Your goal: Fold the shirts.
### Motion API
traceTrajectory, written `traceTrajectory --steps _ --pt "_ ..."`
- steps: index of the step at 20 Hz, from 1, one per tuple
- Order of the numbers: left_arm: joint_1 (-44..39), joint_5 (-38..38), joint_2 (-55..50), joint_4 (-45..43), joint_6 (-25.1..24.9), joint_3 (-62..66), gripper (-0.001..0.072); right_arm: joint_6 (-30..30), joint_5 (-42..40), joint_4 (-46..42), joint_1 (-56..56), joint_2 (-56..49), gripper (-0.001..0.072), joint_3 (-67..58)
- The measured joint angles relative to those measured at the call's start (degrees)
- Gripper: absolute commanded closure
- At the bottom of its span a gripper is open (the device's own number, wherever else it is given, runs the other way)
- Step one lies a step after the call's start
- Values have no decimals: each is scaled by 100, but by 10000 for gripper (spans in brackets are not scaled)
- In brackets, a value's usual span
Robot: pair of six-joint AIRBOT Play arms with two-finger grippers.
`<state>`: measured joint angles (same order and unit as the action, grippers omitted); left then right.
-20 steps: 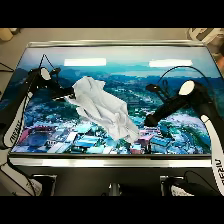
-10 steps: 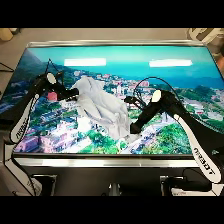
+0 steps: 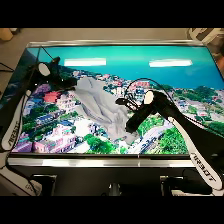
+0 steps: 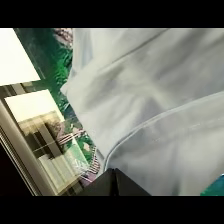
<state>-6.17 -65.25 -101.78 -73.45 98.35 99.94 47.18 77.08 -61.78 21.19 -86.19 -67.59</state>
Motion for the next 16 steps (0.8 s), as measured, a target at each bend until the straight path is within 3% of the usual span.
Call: traceTrajectory --steps 2,8,11,14,15,16 --pt "-15 9 540 -4 -286 181 684 157 63 -457 15 487 689 -321" --pt "-28 358 3077 -48 -841 691 684 1246 -216 -2953 24 2846 689 -2092" --pt "-39 741 4315 -48 -887 767 684 1808 -811 -3565 35 4026 688 -2540" --pt "-42 922 4981 -2 -874 791 684 2186 -890 -3858 35 4636 685 -2704" --pt "-44 970 5066 66 -855 796 684 2267 -833 -3919 35 4725 617 -2734" --pt "-50 1023 5077 188 -841 798 684 2339 -782 -3993 35 4780 420 -2754"
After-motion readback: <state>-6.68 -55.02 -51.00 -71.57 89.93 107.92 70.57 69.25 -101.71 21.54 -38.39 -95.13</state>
